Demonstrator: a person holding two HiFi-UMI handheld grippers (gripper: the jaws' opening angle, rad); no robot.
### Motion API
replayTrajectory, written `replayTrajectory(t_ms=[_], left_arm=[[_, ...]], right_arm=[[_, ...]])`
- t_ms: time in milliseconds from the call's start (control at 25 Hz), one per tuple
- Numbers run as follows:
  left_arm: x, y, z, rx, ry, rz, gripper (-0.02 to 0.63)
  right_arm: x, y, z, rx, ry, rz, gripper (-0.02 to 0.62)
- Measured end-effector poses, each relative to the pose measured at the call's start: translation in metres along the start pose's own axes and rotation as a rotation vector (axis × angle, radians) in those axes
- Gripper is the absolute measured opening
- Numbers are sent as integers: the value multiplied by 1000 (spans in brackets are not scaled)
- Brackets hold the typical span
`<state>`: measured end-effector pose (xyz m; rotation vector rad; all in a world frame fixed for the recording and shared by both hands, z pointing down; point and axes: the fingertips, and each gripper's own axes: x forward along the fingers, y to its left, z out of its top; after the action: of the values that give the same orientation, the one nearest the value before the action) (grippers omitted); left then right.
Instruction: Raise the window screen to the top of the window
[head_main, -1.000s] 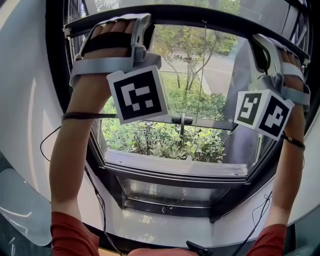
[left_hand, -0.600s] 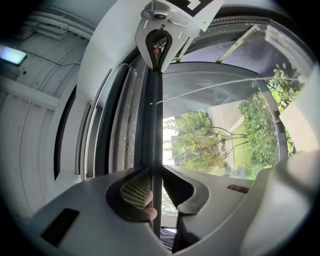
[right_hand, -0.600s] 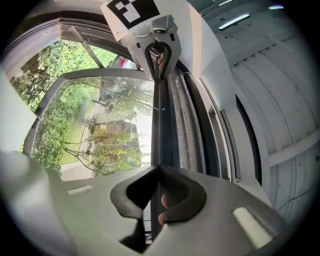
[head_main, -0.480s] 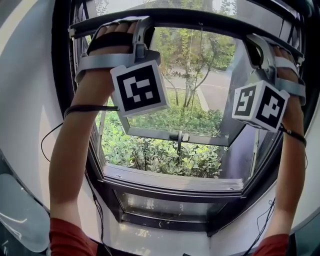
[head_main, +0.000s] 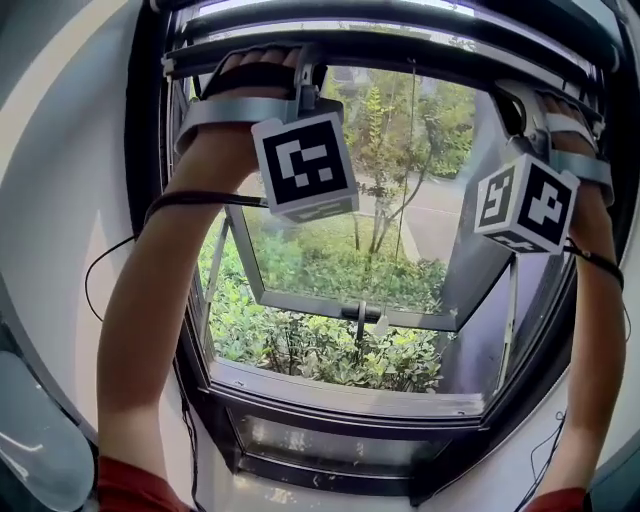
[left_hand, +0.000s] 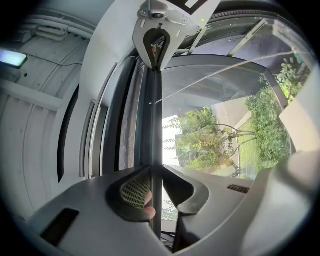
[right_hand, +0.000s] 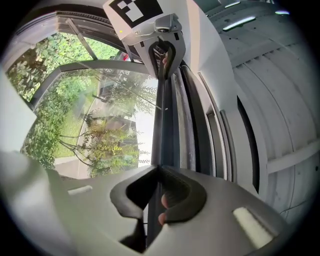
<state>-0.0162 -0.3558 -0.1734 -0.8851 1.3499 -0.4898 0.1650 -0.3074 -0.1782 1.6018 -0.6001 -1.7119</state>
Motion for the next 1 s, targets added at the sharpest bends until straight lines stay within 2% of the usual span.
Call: replayTrajectory(t_ms=[80, 200, 320, 520, 880, 1000], left_arm=[[6, 6, 2, -14, -2, 1, 71], [16, 26, 0, 0, 9, 64, 71], [23, 30, 1, -9, 7, 27, 71], [37, 49, -2, 23, 27, 77, 71], [55, 72, 0, -2, 44, 97, 72], [57, 72, 0, -14, 44, 78, 72]], right_arm=[[7, -7, -2, -15, 10, 7, 35], [17, -18, -2, -22, 21, 8, 35], [25, -27, -3, -27, 26, -2, 36], [37, -41, -6, -40, 41, -16, 38], [58, -61, -11, -7, 82, -15, 40], [61, -63, -10, -1, 91, -6, 40]])
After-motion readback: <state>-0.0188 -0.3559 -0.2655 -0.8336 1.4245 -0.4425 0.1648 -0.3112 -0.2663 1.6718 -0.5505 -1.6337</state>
